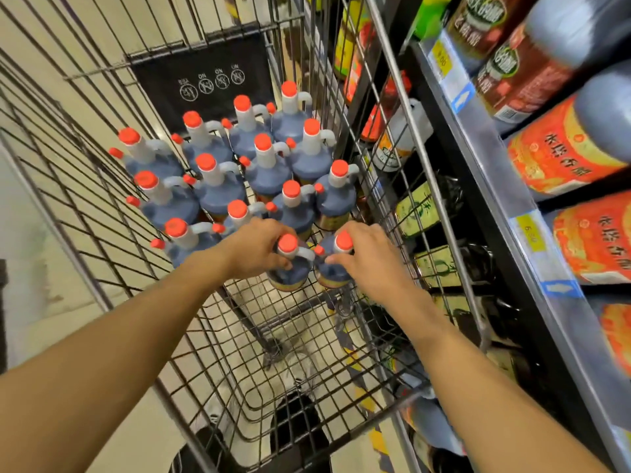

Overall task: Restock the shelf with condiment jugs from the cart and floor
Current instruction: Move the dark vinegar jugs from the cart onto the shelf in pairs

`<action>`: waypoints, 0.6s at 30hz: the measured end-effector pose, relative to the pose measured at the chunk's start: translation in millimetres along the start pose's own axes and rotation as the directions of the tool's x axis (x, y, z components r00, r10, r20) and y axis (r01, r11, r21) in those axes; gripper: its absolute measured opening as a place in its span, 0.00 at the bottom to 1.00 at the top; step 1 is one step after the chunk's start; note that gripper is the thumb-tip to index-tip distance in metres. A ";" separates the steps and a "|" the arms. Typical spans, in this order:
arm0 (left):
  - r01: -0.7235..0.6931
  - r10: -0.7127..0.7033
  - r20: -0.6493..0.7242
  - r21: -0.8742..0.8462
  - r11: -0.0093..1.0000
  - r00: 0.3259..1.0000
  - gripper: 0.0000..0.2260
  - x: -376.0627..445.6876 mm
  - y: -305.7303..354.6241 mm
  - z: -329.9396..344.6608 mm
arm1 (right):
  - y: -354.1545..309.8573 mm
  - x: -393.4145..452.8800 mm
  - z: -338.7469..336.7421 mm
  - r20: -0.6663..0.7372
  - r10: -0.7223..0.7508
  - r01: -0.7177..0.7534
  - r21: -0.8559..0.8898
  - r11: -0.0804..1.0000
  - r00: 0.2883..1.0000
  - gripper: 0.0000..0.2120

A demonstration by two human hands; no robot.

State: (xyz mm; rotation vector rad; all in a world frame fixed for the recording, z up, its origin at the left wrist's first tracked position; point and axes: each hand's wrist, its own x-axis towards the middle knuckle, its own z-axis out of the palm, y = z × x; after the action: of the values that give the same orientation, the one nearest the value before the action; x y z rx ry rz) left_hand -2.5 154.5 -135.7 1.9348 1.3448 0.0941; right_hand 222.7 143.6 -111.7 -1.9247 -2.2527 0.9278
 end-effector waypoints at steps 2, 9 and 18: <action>0.016 -0.018 0.049 0.035 0.999 0.999 0.14 -1.1 -5.8 -4.4 | -2.7 -2.2 5.7 -0.001 -0.011 0.011 0.040 0.999 1.000 0.18; 0.209 -0.244 -0.133 -0.235 0.949 0.961 0.39 -25.9 -1.9 20.6 | 19.3 -10.6 14.7 0.073 0.094 -0.118 0.518 0.847 0.993 0.28; 0.384 -0.512 -0.131 -0.512 0.768 0.849 0.35 -39.3 -0.5 56.8 | 48.4 0.1 34.1 0.416 0.001 -0.303 0.662 0.686 0.909 0.45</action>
State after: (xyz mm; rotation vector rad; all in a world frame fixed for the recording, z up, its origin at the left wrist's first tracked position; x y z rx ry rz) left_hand 5.8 91.3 -162.5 1.1781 1.7472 0.4153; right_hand 252.1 132.2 -161.8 -1.6419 -1.4455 1.9974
